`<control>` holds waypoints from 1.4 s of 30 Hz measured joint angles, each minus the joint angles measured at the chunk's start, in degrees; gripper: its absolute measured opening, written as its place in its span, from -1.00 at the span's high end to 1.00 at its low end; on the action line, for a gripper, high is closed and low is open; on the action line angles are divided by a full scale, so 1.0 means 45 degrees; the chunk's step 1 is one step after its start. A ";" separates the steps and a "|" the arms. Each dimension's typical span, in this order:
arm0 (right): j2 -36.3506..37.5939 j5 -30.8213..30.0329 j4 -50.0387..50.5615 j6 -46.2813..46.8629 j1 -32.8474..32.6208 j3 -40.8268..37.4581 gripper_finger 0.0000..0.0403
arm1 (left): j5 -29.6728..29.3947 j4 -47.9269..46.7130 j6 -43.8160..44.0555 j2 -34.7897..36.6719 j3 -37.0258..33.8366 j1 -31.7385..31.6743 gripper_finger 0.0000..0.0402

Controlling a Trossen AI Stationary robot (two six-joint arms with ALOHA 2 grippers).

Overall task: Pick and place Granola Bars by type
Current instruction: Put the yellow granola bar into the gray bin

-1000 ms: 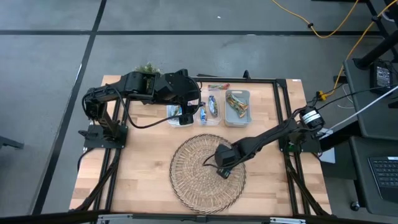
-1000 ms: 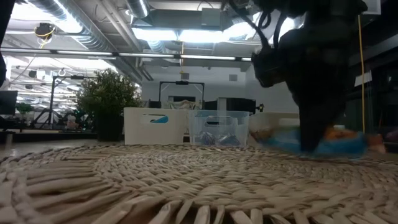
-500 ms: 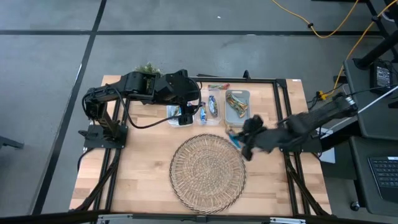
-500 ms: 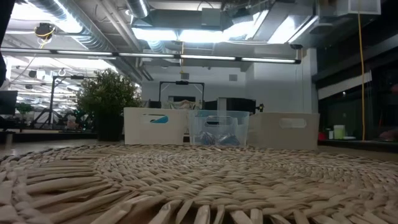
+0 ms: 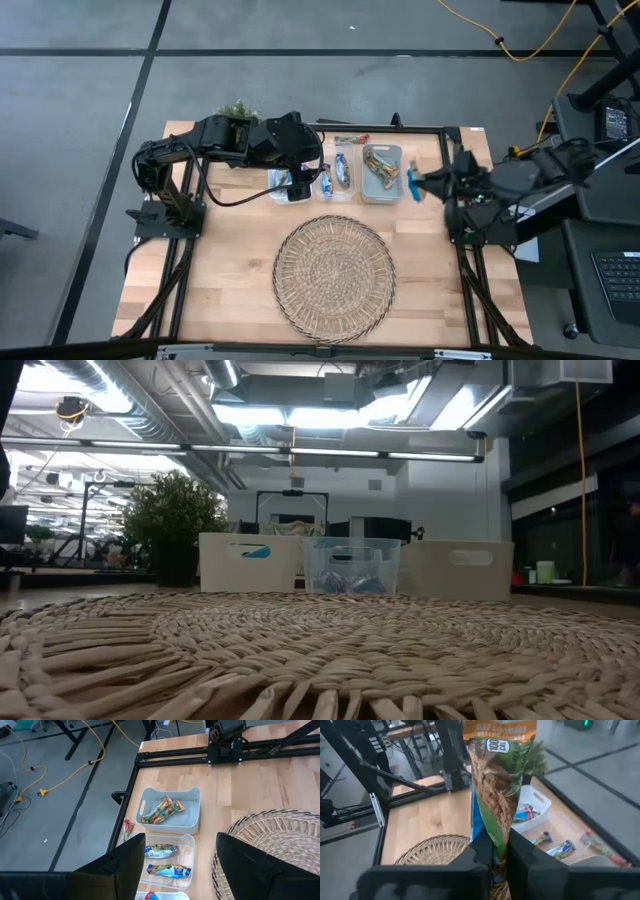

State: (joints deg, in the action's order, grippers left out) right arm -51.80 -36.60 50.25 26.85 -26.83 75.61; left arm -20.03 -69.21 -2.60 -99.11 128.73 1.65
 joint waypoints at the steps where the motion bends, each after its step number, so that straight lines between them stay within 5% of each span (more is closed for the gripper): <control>1: 0.0155 -0.0001 -0.0004 -0.0180 0.0041 0.0000 0.83 | 0.0000 0.0000 0.0063 0.0000 0.0000 0.0000 -0.17; 8: 0.0849 0.0044 -0.0672 -0.2865 0.1681 0.0000 0.86 | 0.0000 0.0005 0.0119 0.0000 0.0000 0.0000 -0.17; 16: 0.1268 0.0140 -0.1976 -0.6033 0.6489 0.0544 0.80 | -0.0663 0.0044 0.1033 0.0000 0.0000 0.0000 -0.17; 23: 0.0768 0.3099 -0.1335 -0.6368 0.9716 0.0602 0.86 | -0.0678 0.0053 0.1735 -0.0003 0.0000 0.0005 -0.17; 32: -0.1444 0.4040 0.1078 -0.6714 1.1812 0.0139 0.79 | -0.0680 0.0058 0.2087 -0.0005 0.0000 0.0005 -0.17; 42: -0.2357 0.6530 -0.1362 -0.5359 1.2512 -0.4044 0.80 | -0.0947 0.0049 0.2006 -0.0005 0.0000 0.0029 -0.17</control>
State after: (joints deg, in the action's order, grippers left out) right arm -62.40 -7.21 44.13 2.73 29.47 57.42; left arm -24.29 -68.99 6.42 -99.13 128.73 1.78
